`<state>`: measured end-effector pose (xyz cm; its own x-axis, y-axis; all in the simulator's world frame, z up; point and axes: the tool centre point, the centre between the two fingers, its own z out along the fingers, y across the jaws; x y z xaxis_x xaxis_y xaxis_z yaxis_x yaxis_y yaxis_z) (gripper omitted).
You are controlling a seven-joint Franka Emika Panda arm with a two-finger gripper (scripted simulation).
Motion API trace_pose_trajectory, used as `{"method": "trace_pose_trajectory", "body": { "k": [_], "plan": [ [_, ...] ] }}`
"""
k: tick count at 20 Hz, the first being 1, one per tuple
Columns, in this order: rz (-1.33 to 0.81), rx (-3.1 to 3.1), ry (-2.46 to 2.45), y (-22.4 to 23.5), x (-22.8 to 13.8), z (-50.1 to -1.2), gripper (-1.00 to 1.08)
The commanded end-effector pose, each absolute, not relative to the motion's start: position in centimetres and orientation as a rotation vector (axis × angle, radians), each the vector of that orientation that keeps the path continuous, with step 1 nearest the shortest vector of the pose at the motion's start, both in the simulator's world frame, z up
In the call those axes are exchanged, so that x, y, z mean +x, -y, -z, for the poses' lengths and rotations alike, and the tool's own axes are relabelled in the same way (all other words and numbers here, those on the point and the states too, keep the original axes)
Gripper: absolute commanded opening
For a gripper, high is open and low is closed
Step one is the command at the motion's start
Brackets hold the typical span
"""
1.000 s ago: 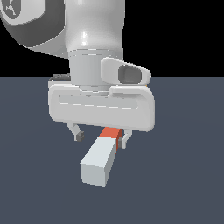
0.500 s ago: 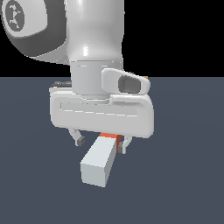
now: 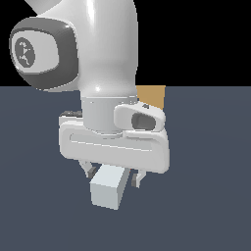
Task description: Insert the peg into the horizontal hole in a box.
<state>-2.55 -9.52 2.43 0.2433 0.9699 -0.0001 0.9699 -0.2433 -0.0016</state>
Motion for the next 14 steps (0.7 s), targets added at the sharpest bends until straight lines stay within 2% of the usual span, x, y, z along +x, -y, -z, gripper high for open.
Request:
{"method": "trace_pose_trajectory", "body": {
  "k": [1,14],
  "plan": [
    [0.0,-2.477,1.933,9.53,-2.46,-2.34,-1.0],
    [0.0,-2.472,1.939,9.38,-2.28,-2.59,-1.0]
  ]
}}
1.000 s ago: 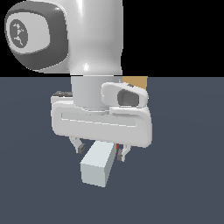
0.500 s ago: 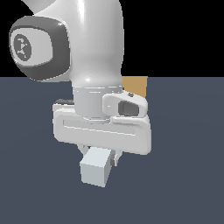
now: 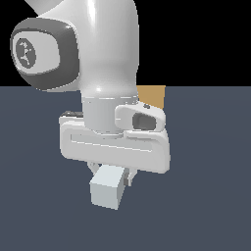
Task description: Insert the peg into the horizontal hole in a box.
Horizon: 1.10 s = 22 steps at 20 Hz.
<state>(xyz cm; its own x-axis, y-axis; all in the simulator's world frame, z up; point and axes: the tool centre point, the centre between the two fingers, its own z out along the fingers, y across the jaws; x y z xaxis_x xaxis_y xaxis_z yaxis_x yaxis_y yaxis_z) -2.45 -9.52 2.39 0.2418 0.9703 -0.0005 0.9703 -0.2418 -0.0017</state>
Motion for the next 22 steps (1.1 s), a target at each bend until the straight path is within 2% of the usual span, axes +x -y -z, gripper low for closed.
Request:
{"method": "trace_pose_trajectory", "body": {
  "k": [1,22],
  "plan": [
    [0.0,-2.468,1.945,9.3,-2.1,-2.8,-1.0],
    [-0.001,-2.212,2.232,1.1,4.9,-12.1,-1.0]
  ]
}}
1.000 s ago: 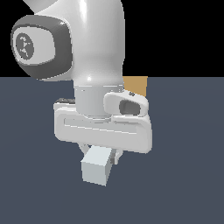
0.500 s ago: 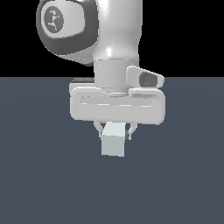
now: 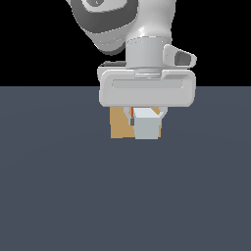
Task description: Insert the peg into the horizontal hole in a box.
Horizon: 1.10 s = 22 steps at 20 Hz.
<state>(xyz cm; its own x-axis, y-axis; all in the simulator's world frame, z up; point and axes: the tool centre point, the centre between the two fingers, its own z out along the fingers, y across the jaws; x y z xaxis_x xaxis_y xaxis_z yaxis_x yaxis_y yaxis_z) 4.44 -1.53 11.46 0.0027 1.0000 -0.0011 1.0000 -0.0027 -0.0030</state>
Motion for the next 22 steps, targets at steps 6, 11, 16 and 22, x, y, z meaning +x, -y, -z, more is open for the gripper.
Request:
{"method": "trace_pose_trajectory", "body": {
  "k": [6,11,16,22],
  "plan": [
    [0.0,-2.195,2.247,0.6,5.23,-12.57,-1.0],
    [0.0,-2.198,2.245,0.67,5.19,-12.48,-1.0],
    [0.004,-2.197,2.249,0.68,5.33,-12.75,-1.0],
    [-0.001,-2.195,2.246,0.31,5.15,-12.48,-1.0]
  ]
}}
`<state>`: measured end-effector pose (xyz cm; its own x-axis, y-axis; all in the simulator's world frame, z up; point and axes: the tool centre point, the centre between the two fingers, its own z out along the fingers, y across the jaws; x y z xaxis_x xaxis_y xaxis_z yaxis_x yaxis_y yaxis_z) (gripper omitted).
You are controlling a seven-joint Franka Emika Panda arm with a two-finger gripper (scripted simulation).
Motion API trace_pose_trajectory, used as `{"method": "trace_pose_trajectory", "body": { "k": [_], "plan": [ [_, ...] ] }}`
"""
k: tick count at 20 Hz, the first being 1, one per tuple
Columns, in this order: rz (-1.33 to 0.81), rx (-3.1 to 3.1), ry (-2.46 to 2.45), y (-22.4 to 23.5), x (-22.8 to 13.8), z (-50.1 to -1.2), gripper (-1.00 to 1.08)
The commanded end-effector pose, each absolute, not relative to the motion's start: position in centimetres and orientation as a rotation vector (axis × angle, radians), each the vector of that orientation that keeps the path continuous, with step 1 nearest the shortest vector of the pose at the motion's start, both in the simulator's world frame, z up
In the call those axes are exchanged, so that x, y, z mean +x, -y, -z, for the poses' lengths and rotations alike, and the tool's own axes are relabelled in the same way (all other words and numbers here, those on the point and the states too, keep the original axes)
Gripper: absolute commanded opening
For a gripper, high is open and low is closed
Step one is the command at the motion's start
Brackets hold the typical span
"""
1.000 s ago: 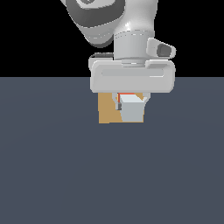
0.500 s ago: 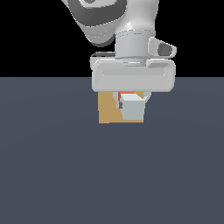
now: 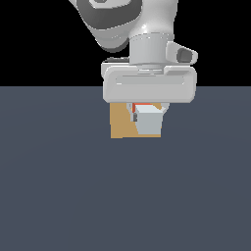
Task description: Insert the peg into the horizontal hole in a box.
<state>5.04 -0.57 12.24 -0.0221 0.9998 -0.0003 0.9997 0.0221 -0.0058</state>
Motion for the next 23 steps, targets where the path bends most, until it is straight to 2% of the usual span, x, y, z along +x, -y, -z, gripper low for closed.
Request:
{"method": "trace_pose_trajectory", "body": {
  "k": [1,14,23],
  "plan": [
    [-0.001,-2.195,2.246,0.0,5.1,-12.5,-1.0],
    [0.004,-2.197,2.249,-8.8,4.9,-12.7,-1.0],
    [0.004,-2.197,2.249,-10.0,5.1,-12.8,-1.0]
  ]
}}
